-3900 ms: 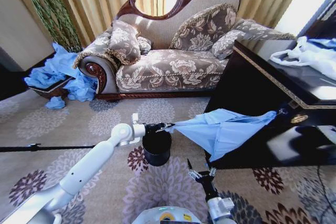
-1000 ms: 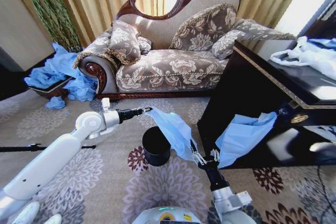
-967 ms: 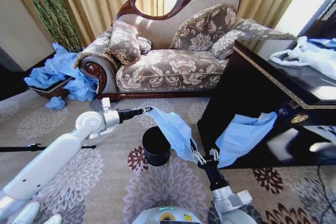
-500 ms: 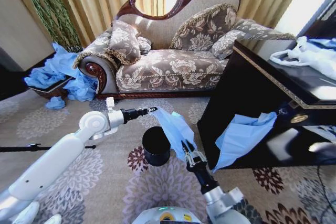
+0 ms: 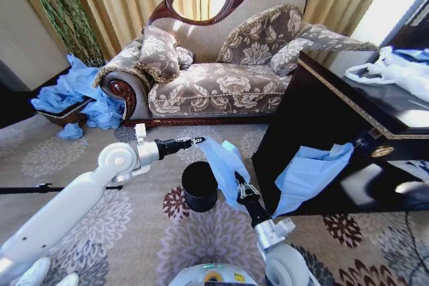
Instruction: Place a garbage bag over the trash bin.
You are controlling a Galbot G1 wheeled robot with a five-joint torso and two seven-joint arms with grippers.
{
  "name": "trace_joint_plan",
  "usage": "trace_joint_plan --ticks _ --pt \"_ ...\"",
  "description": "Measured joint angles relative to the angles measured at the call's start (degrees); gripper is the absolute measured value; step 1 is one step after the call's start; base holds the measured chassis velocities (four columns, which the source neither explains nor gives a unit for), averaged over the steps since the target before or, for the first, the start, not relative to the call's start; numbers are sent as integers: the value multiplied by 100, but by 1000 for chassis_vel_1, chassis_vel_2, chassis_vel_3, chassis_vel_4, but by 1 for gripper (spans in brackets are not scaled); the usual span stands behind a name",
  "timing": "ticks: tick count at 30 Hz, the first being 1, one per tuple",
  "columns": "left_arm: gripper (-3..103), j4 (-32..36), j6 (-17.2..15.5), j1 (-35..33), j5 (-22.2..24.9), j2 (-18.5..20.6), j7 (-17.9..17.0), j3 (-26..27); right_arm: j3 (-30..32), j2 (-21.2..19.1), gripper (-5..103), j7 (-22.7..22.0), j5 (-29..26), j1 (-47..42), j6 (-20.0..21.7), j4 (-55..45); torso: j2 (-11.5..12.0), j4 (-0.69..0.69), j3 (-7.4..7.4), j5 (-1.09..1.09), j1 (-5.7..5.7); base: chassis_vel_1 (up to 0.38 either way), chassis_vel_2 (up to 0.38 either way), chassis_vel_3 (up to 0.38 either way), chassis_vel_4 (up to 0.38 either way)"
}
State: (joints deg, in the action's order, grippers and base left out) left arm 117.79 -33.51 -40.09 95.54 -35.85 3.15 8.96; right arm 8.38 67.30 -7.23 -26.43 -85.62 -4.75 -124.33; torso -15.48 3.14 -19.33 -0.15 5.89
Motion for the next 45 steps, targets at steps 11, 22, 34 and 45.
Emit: trace_joint_plan --ticks 11,22,34,45 --pt "0 -174 20 201 50 -260 -138 -176 12 -60 0 195 25 -116 -9 -70 0 1 0 0 0 0 0 0 0" --pt "0 -31 28 156 133 -113 -125 -57 -75 -293 0 293 -225 607 -14 702 0 1 0 0 0 0 0 0 0" --pt "0 17 32 167 120 -86 2 -81 -398 -478 0 260 -428 1696 36 1232 0 1 0 0 0 0 0 0 0" --pt "0 100 33 83 51 -76 106 -77 -704 -647 0 85 -698 2499 205 1278 0 1 0 0 0 0 0 0 0"
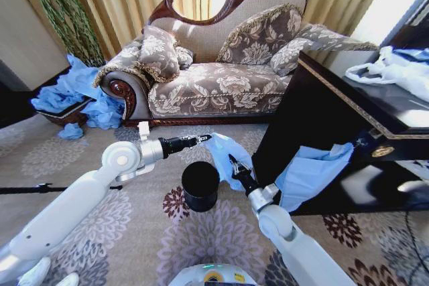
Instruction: Place a garbage bag over the trash bin.
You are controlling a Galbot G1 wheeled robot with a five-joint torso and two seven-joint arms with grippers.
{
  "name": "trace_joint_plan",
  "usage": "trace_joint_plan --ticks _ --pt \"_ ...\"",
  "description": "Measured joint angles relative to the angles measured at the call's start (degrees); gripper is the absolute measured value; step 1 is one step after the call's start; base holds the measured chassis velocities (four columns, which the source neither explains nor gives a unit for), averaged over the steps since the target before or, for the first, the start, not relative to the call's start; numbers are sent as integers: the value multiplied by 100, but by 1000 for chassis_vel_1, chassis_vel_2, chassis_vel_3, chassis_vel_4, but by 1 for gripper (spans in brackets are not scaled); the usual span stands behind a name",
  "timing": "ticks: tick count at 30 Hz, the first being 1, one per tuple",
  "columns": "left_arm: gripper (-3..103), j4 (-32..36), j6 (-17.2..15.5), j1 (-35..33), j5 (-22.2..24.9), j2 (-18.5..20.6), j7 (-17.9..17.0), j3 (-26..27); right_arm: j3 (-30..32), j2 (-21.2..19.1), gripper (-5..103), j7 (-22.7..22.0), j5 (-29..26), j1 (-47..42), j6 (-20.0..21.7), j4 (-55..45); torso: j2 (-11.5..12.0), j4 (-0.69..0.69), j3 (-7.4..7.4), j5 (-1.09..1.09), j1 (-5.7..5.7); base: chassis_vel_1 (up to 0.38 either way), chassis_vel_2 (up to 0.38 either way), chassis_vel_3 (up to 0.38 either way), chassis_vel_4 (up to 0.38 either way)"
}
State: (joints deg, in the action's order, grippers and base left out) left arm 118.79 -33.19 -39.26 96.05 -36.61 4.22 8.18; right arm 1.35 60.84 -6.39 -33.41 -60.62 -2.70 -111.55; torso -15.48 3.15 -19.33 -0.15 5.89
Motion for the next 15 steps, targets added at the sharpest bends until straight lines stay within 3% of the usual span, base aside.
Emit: trace_joint_plan --ticks 15 --pt "0 194 63 -35 -76 6 43 80 -971 -32 0 -98 -94 402 121 104 0 0 0 0 0 0 0 0 0"
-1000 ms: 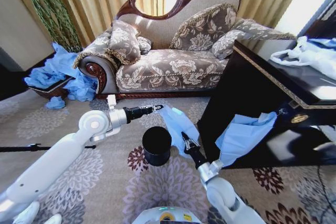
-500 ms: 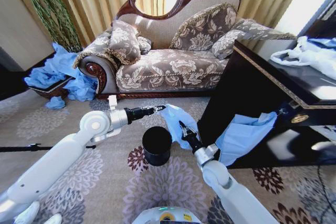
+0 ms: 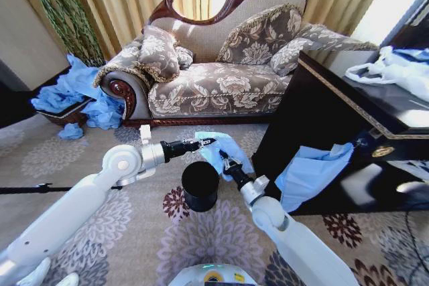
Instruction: Place a garbage bag over the trash bin.
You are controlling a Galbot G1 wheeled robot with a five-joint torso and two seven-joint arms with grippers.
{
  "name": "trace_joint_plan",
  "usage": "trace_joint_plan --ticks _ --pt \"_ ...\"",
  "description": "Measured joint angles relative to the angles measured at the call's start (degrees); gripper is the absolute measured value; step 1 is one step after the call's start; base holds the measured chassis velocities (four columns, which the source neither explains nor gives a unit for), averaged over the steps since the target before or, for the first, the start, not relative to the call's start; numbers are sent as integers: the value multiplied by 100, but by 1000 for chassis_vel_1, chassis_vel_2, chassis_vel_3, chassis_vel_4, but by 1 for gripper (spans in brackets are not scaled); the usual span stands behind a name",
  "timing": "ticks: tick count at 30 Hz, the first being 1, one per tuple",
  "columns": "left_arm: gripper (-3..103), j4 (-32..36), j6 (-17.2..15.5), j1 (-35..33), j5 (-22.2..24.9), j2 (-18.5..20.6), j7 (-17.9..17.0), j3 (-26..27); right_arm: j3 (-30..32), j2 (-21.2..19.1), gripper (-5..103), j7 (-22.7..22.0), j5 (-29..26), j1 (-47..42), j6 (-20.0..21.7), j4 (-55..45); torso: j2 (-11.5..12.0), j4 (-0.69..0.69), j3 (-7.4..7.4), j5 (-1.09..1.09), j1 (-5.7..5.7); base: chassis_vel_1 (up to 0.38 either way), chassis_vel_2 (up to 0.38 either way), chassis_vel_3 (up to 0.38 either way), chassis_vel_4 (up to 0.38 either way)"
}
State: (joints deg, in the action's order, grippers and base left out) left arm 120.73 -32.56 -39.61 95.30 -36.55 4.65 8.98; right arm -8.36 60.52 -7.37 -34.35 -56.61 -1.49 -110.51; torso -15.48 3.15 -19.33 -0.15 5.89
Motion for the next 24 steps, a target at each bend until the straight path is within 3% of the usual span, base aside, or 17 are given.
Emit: trace_joint_plan --ticks 12,24 --pt "0 269 57 83 295 296 -38 168 129 -32 0 161 -59 605 54 299 0 -1 0 0 0 0 0 0 0" --pt "0 398 88 -222 291 117 -133 117 -385 351 0 177 -48 1025 14 725 0 -1 0 0 0 0 0 0 0"
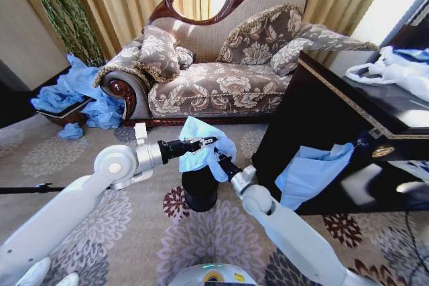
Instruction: Place a garbage bag over the trash bin.
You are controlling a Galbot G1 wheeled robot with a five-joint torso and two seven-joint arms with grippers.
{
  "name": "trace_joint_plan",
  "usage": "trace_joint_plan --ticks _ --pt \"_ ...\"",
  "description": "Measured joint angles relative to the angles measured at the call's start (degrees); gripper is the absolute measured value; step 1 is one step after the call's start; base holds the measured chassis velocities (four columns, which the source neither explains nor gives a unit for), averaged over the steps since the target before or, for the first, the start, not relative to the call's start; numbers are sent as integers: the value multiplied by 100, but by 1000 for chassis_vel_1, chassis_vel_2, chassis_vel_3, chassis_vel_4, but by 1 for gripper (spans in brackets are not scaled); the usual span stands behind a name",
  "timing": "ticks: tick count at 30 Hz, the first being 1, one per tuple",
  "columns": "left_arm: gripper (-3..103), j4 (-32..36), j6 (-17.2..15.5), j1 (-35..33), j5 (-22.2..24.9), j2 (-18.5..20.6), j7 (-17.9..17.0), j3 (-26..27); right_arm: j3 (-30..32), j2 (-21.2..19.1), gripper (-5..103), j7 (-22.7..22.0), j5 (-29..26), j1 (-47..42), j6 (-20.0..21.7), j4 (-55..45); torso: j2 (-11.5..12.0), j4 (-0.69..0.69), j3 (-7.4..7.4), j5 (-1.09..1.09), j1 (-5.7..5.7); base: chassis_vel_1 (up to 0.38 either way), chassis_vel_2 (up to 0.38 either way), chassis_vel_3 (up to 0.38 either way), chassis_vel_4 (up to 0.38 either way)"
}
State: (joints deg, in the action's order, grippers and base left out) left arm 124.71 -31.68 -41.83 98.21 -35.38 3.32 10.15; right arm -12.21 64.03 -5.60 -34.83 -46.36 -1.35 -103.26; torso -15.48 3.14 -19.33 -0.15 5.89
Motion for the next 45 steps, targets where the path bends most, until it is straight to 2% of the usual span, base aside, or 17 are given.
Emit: trace_joint_plan --ticks 10,25,34,39,43,45 --pt "0 -255 1 185 -21 -127 64 -204 -320 -21 0 153 -89 48 7 -90 0 0 0 0 0 0 0 0 0" --pt "0 -610 6 977 87 -345 103 -523 -797 -11 0 286 -98 -58 58 -226 0 1 0 1 0 0 0 0 0" --pt "0 -424 78 818 117 -370 45 -460 -814 237 0 196 -82 92 86 30 0 0 0 1 0 0 0 0 0" --pt "0 -348 167 568 75 -340 8 -267 -726 186 0 141 -23 173 263 133 0 -1 0 0 0 0 0 0 0" --pt "0 -396 347 353 15 -447 -89 -55 -726 65 0 7 53 91 400 130 0 1 0 0 0 0 0 0 0" --pt "0 -479 534 289 25 -648 -246 -23 -638 57 0 -61 168 2 456 223 0 0 0 0 0 0 0 0 0"
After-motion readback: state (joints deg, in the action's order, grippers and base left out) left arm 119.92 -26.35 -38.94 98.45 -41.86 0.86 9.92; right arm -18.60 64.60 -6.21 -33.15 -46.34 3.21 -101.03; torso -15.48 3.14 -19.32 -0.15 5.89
